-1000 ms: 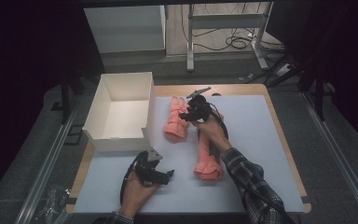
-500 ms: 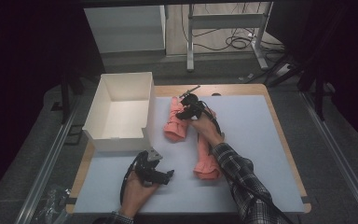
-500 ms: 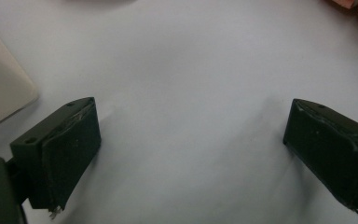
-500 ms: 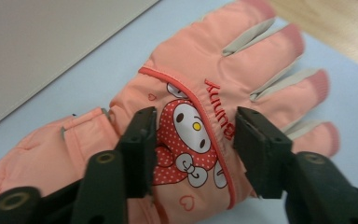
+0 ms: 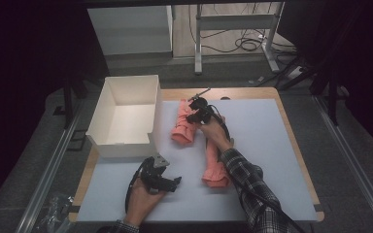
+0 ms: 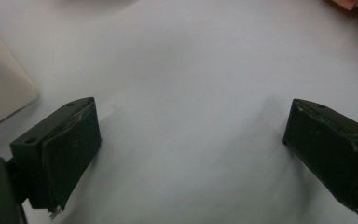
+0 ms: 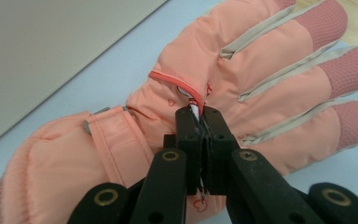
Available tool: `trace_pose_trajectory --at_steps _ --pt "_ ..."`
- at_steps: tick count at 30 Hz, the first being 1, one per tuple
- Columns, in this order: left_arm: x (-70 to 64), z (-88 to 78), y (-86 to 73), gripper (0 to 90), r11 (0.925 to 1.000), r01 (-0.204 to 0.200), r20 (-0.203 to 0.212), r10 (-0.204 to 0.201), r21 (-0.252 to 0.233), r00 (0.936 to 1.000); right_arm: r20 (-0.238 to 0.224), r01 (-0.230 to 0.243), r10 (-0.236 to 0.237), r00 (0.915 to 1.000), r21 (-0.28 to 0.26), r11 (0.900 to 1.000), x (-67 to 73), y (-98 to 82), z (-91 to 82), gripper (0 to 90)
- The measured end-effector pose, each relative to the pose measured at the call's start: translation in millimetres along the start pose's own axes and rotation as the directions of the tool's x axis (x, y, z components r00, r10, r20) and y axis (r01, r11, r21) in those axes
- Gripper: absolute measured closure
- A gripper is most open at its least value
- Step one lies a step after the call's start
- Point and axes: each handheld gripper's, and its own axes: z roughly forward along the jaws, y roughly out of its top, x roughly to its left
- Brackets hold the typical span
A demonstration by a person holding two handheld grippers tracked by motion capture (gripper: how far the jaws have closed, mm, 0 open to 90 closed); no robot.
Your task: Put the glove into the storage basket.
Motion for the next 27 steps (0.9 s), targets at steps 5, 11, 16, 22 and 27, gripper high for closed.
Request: trace_pose_trajectory --at_steps 5,11,16,22,27 --pt "-0.1 0.0 0.0 3.9 1.0000 0.001 0.000 -0.001 0.000 1.0000 -0.008 0.001 -0.001 1.0000 -0.020 1.000 2.5 1.3 -6.9 86.7" --pt "0.0 0.0 -0.1 3.9 1.0000 0.000 0.000 0.000 0.000 1.0000 -0.051 0.017 -0.019 0.9985 -0.041 0.999 11.7 3.4 -18.5 86.7" --pt "0.1 -0.1 0.0 3.9 1.0000 -0.002 -0.001 0.002 0.002 1.0000 -0.087 0.029 -0.035 0.9956 -0.069 0.997 17.9 5.3 -39.3 86.7" --pt "0.1 -0.1 -0.1 3.9 1.0000 -0.002 -0.001 0.002 0.002 1.0000 -0.128 0.031 -0.043 0.9908 -0.091 0.995 19.2 2.5 -61.7 86.6" --pt "0.1 0.0 -0.1 3.9 1.0000 -0.002 -0.001 0.002 0.001 1.0000 -0.155 0.034 -0.051 0.9865 -0.107 0.994 20.5 -3.5 -79.8 86.6"
